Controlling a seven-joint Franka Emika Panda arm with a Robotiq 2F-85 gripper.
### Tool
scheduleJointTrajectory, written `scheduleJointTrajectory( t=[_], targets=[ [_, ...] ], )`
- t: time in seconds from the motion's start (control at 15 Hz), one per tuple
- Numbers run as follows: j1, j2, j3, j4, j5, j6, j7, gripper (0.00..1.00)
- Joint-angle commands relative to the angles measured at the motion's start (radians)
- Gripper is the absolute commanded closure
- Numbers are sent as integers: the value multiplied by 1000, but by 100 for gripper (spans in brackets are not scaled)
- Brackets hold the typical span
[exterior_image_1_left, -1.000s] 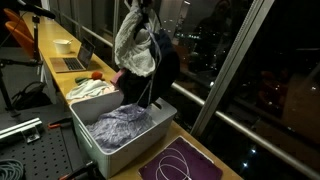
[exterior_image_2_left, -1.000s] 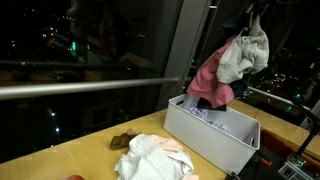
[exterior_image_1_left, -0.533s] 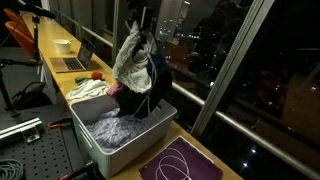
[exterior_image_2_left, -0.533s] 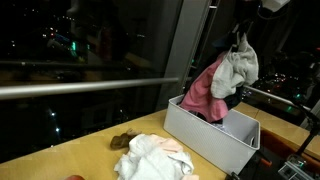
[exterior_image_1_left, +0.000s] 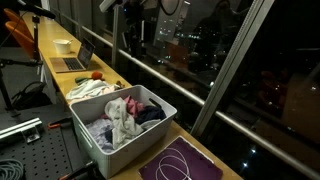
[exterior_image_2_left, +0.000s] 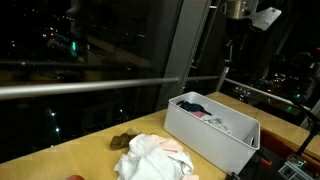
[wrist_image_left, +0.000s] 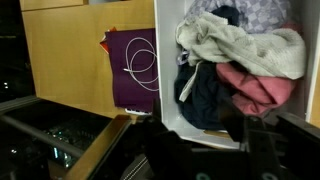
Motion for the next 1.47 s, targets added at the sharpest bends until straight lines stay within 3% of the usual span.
scheduleJointTrajectory(
  t=[0.0, 0.13, 0.47, 1.0, 1.4],
  targets=[
    [16, -14, -3, -13, 8, 8, 5, 7],
    [32, -5, 9, -9, 8, 8, 15, 0],
    [107, 63, 61, 17, 22, 63, 58, 0],
    [245, 328, 101, 84, 44, 312, 75, 0],
    [282, 540, 81, 126, 144, 495, 19, 0]
  ],
)
